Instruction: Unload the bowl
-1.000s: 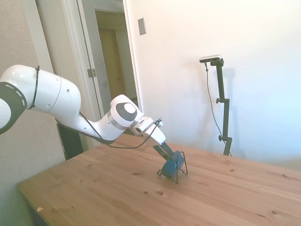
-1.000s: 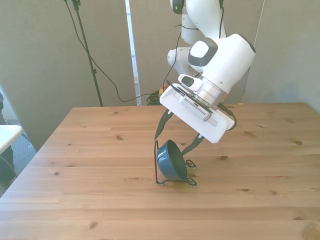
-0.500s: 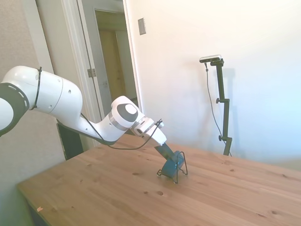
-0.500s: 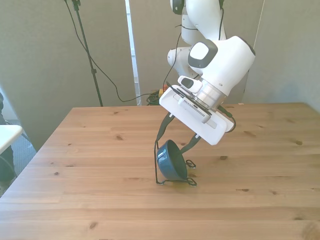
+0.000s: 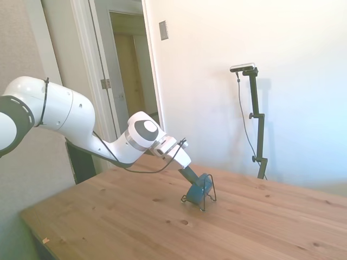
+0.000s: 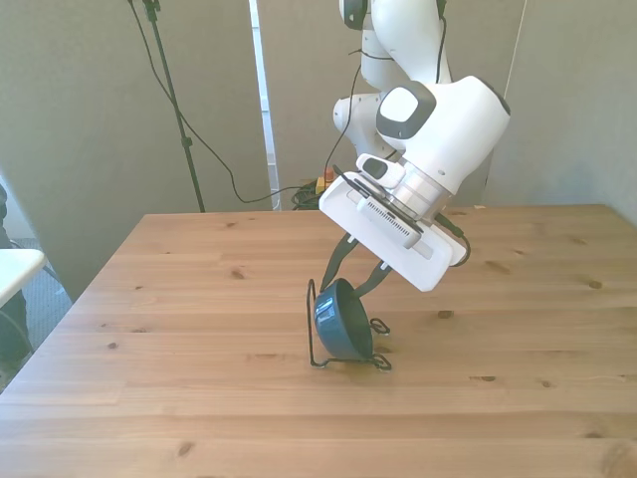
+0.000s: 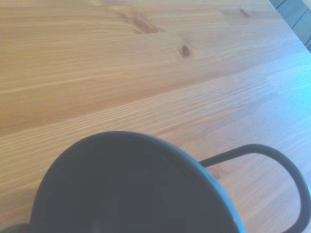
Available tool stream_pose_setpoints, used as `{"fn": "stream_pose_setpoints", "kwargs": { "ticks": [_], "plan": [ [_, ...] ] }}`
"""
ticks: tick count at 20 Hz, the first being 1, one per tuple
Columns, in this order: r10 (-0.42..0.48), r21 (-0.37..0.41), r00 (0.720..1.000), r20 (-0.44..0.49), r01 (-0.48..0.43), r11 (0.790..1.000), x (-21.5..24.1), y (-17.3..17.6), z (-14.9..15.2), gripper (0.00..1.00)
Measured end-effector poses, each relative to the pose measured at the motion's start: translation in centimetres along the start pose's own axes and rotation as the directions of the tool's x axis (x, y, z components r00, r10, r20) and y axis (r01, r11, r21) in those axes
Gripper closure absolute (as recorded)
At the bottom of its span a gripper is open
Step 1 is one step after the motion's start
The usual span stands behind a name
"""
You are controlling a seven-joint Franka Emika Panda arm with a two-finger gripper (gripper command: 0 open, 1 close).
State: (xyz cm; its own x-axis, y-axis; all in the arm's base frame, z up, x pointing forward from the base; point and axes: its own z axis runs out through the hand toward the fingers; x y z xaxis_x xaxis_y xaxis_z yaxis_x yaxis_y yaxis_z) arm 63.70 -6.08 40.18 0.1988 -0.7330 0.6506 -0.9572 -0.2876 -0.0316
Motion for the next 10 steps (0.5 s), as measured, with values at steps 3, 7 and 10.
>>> {"fn": "stream_pose_setpoints", "kwargs": {
  "ticks": [3,7,10],
  "plan": [
    [0.000,-0.002,1.000,-0.004,0.000,1.000,0.11,0.03,-0.01,1.00],
    [0.000,-0.021,1.000,-0.010,0.000,1.000,0.28,0.30,0.11,1.00],
    [-0.001,-0.028,1.000,-0.012,0.000,1.000,0.33,0.41,0.36,1.00]
  ]
}}
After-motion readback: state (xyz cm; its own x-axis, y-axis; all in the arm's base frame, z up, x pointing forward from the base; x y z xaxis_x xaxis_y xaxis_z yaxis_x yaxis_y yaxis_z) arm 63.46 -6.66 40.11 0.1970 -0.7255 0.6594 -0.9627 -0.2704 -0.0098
